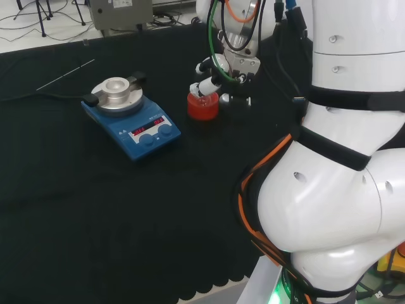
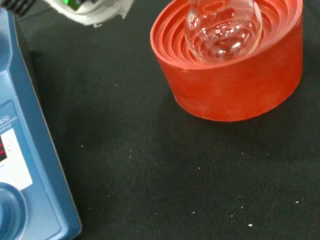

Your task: Pick up the round-bottom flask.

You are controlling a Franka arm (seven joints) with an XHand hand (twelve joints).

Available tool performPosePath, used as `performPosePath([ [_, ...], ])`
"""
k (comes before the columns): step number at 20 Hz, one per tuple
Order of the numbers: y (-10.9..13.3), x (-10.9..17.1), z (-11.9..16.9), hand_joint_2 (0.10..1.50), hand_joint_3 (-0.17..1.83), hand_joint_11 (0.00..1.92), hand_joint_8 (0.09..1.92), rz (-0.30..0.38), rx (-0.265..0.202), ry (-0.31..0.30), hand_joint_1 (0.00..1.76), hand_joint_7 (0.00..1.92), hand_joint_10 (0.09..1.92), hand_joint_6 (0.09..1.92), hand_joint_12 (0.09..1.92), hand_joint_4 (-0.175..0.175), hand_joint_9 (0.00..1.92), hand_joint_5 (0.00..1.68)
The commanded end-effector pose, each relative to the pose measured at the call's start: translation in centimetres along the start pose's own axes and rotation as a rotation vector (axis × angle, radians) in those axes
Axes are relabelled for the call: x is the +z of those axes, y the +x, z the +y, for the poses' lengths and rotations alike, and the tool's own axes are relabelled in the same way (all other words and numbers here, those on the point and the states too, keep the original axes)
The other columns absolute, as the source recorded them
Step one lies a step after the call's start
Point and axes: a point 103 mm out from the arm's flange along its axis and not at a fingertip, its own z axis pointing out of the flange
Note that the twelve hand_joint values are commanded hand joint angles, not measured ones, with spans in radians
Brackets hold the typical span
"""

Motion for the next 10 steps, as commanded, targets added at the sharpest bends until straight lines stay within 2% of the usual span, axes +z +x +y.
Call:
performPosePath([
  [1, -0.42, 0.73, 0.94, 0.63, 0.63, 0.02, 0.55, 0.008, -0.002, -0.012, 0.85, 0.22, 0.62, 0.09, 1.36, -0.020, 0.39, 0.60],
  [10, -1.31, 1.33, 1.78, 0.63, 0.63, 0.02, 0.55, 0.011, 0.009, -0.032, 0.86, 0.22, 0.62, 0.09, 1.36, -0.022, 0.39, 0.60],
])
